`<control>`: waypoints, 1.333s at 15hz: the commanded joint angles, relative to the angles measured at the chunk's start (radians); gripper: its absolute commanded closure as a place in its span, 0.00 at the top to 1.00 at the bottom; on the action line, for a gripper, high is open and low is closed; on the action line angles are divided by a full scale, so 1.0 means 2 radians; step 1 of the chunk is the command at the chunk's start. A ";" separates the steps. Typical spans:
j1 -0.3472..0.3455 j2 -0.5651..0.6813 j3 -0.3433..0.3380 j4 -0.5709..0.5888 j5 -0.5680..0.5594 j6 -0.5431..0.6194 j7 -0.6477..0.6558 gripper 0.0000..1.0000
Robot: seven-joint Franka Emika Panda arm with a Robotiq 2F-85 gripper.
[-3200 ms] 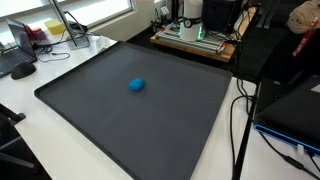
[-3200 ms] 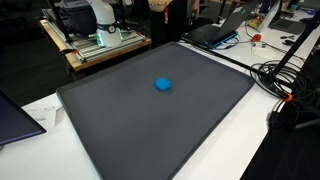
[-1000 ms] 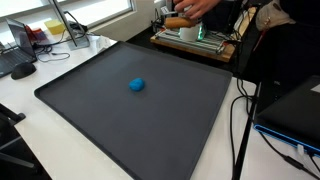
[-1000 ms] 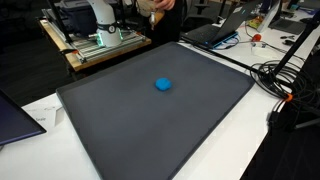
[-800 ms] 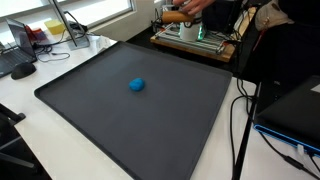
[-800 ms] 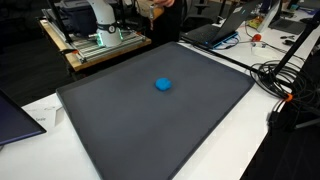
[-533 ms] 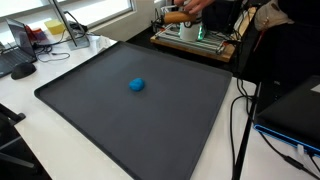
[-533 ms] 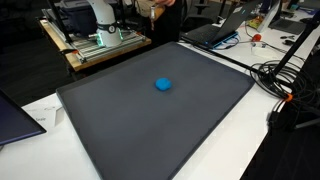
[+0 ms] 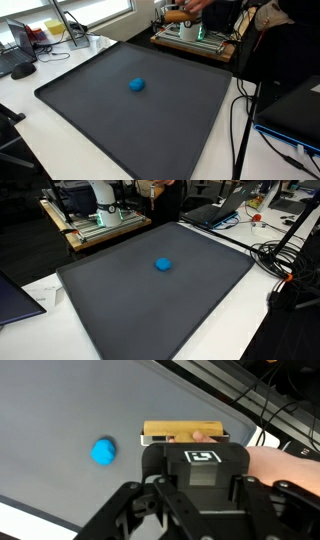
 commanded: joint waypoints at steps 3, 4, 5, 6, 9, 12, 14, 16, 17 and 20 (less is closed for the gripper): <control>-0.002 0.008 0.002 0.015 -0.007 -0.012 -0.006 0.46; -0.003 0.007 0.002 0.015 -0.007 -0.012 -0.006 0.39; -0.003 0.007 0.001 0.015 -0.007 -0.011 -0.006 0.22; -0.004 0.006 -0.001 0.015 -0.004 -0.011 -0.006 0.22; -0.010 0.013 -0.009 0.025 0.005 -0.015 0.001 0.22; -0.025 0.033 -0.024 0.049 0.010 -0.015 0.012 0.22; -0.044 0.056 -0.035 0.077 0.002 -0.015 0.025 0.22; -0.058 0.088 -0.042 0.110 0.002 -0.010 0.038 0.22; -0.065 0.105 -0.044 0.126 -0.001 -0.007 0.046 0.22; -0.081 0.161 -0.046 0.174 -0.002 0.004 0.078 0.22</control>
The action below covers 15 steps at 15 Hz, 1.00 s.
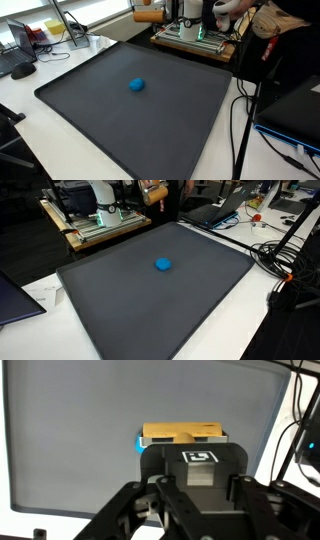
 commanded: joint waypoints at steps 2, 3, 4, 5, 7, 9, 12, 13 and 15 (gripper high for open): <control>-0.015 0.097 0.004 0.095 -0.008 0.004 0.062 0.22; -0.013 0.115 0.008 0.109 -0.016 0.008 0.080 0.22; -0.011 0.130 0.010 0.121 -0.023 0.013 0.096 0.22; -0.007 0.146 0.014 0.130 -0.028 0.019 0.111 0.22; 0.000 0.167 0.020 0.136 -0.038 0.035 0.143 0.22; 0.010 0.185 0.025 0.130 -0.056 0.049 0.183 0.22; 0.027 0.203 0.030 0.103 -0.080 0.069 0.236 0.22; 0.032 0.207 0.034 0.094 -0.073 0.069 0.236 0.22; 0.030 0.214 0.032 0.104 -0.062 0.062 0.221 0.47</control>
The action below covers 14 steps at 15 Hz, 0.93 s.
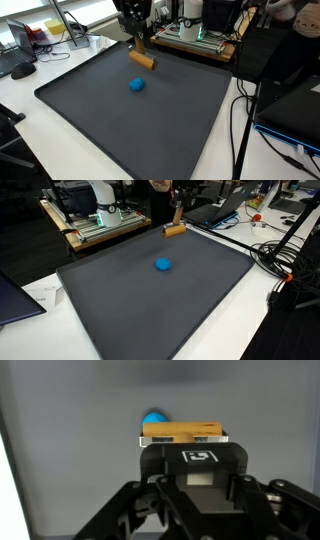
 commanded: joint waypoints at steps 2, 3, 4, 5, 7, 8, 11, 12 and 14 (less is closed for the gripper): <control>0.004 0.007 0.002 -0.002 0.000 0.000 0.006 0.47; 0.004 0.007 0.002 -0.002 0.000 0.000 0.007 0.47; 0.004 0.006 0.002 -0.002 0.000 0.000 0.007 0.47; 0.003 0.005 0.002 -0.002 0.000 0.000 0.007 0.47; 0.003 0.005 0.002 -0.002 0.000 0.000 0.007 0.47; 0.003 0.005 0.002 -0.002 0.000 0.000 0.007 0.47; 0.002 0.013 0.000 0.002 -0.001 0.017 0.009 0.22; 0.002 0.018 -0.002 0.002 -0.004 0.035 0.016 0.22; 0.000 0.026 -0.005 0.000 -0.002 0.071 0.018 0.22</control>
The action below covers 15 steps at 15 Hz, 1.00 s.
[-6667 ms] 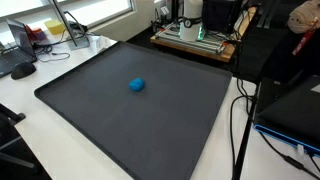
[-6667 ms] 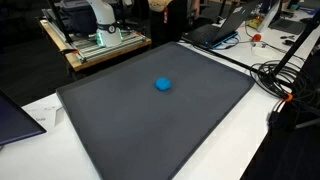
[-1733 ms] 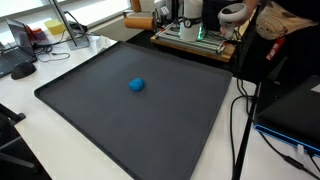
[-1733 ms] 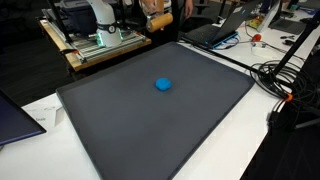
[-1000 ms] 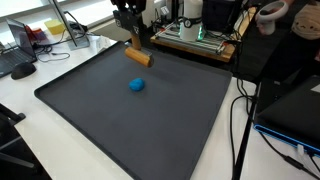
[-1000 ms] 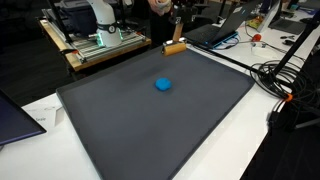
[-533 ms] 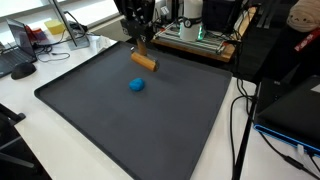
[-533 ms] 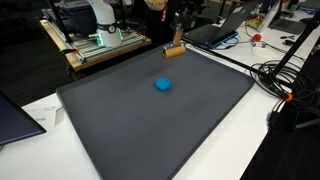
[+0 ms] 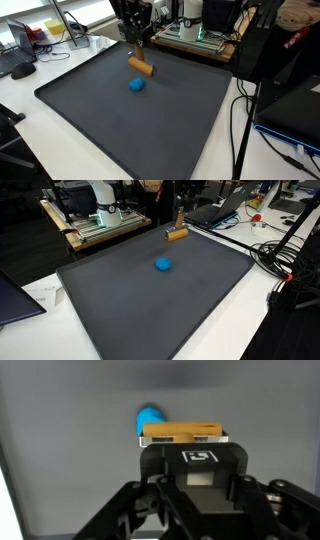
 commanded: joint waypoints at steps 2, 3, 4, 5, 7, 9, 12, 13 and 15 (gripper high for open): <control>-0.005 0.020 -0.010 0.003 -0.004 0.067 0.020 0.22; -0.006 0.025 -0.013 0.004 -0.004 0.077 0.025 0.22; -0.005 0.030 -0.017 0.005 -0.008 0.086 0.034 0.22; -0.003 0.033 -0.021 0.004 -0.013 0.092 0.042 0.22; 0.001 0.040 -0.028 0.005 -0.020 0.103 0.062 0.22; 0.006 0.048 -0.032 0.008 -0.033 0.108 0.082 0.22; 0.018 0.064 -0.038 0.016 -0.063 0.103 0.119 0.22; 0.022 0.068 -0.039 0.019 -0.073 0.100 0.131 0.22; 0.032 0.074 -0.041 0.022 -0.092 0.091 0.152 0.22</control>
